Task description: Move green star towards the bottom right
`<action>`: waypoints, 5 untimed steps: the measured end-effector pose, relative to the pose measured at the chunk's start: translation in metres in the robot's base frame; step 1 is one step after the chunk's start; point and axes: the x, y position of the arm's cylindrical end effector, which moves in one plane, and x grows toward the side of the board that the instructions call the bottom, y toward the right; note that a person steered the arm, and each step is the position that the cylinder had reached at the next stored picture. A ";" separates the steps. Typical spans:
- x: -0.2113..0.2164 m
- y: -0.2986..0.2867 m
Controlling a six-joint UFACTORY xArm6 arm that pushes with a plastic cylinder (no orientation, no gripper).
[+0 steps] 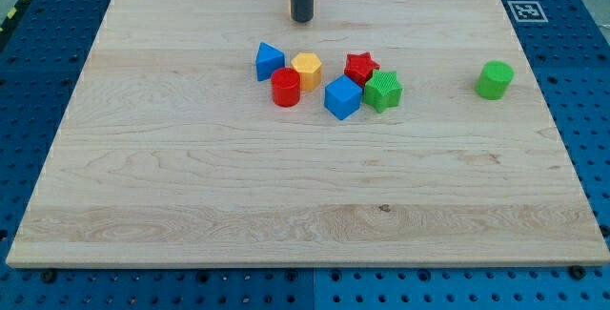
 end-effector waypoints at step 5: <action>0.096 0.035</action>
